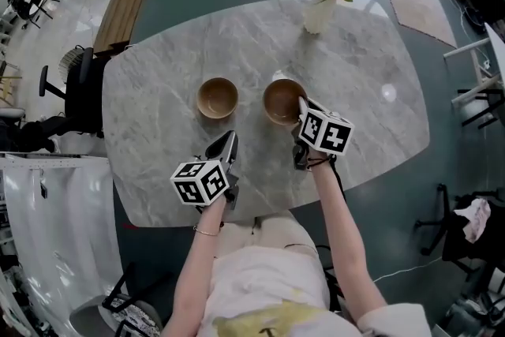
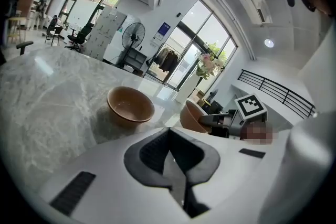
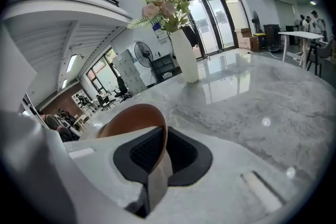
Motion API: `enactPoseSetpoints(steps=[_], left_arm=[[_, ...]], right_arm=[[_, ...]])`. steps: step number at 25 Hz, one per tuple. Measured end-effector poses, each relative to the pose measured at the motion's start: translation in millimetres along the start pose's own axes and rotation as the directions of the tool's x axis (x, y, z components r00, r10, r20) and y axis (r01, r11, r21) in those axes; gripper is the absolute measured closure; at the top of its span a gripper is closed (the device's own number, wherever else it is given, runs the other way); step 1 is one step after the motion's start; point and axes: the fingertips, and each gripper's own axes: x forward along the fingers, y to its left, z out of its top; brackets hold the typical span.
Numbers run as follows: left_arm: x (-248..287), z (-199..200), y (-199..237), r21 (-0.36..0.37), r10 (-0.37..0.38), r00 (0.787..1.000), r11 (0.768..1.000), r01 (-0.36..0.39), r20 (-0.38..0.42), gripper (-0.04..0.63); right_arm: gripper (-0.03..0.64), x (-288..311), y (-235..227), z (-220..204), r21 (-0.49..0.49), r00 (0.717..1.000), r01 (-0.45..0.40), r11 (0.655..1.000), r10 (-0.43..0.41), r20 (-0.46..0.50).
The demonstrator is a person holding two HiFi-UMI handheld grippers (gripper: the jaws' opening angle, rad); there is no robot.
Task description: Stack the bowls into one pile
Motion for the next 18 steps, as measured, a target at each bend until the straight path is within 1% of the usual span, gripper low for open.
enactPoseSetpoints(steps=[6, 9, 18], left_arm=[[-19.7, 7.8, 23.8, -0.03, 0.03, 0.999, 0.999, -0.029, 0.028, 0.595], [-26.9, 13.1, 34.9, -0.041, 0.042, 0.998, 0.998, -0.04, 0.044, 0.595], [-43.1, 26.5, 63.2, -0.071, 0.083, 0.994, 0.994, -0.077, 0.075, 0.595]], right_arm=[[0.594, 11.7, 41.4, 0.3, -0.014, 0.998, -0.063, 0.998, 0.063, 0.001], [0.594, 16.8, 57.7, 1.1, -0.034, 0.997, -0.073, 0.997, 0.073, -0.002], [0.594, 36.0, 105.7, 4.4, -0.061, 0.99, -0.144, 0.988, 0.143, -0.01]])
